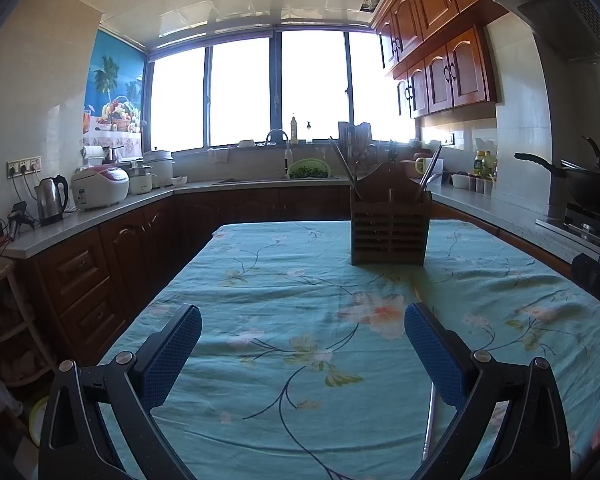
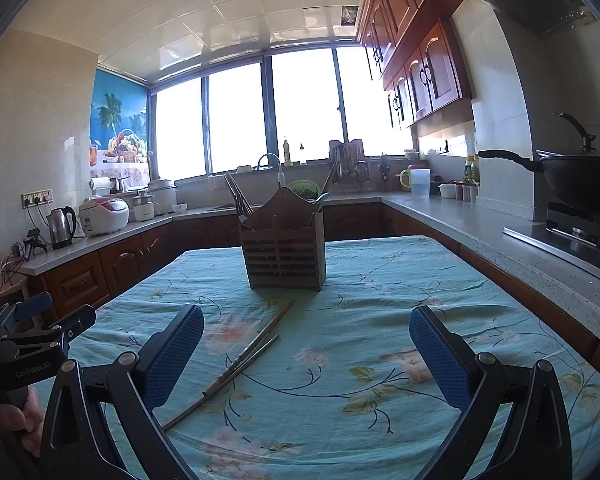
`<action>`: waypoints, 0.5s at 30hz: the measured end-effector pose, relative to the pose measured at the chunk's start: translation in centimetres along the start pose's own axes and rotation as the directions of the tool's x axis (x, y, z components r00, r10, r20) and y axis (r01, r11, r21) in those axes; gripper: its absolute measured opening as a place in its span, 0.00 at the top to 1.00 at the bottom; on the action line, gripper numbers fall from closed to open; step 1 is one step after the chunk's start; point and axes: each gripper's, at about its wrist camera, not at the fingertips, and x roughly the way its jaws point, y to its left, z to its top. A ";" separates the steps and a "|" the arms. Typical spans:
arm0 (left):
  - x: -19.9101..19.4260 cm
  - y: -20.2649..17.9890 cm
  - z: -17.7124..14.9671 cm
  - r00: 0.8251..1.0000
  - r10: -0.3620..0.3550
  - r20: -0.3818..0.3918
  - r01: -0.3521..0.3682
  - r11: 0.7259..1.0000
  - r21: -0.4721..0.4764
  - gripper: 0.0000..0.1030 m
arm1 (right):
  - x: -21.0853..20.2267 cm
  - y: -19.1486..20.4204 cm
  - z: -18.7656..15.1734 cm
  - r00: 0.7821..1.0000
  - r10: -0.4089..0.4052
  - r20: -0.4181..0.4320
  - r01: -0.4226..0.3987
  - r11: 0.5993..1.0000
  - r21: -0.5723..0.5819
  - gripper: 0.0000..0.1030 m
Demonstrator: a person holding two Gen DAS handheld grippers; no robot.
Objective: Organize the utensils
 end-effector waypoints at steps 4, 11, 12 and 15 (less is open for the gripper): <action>0.0 -0.2 0.0 1.000 -0.003 -0.003 0.003 1.000 -0.001 0.01 | 0.0 0.0 0.0 1.000 0.001 0.000 -0.001 1.000 0.001 0.00; 0.0 -0.6 0.1 1.000 -0.010 -0.007 0.010 1.000 0.001 0.01 | 0.0 0.0 0.0 1.000 0.003 0.000 -0.003 1.000 0.003 0.00; 0.0 -0.7 0.0 1.000 -0.010 -0.007 0.010 1.000 0.001 0.01 | 0.0 0.1 0.0 1.000 0.002 0.000 -0.002 1.000 0.003 0.00; 0.0 -0.8 0.1 1.000 -0.009 -0.008 0.009 1.000 0.002 0.01 | 0.0 0.0 0.0 1.000 0.002 -0.002 -0.002 1.000 0.003 0.00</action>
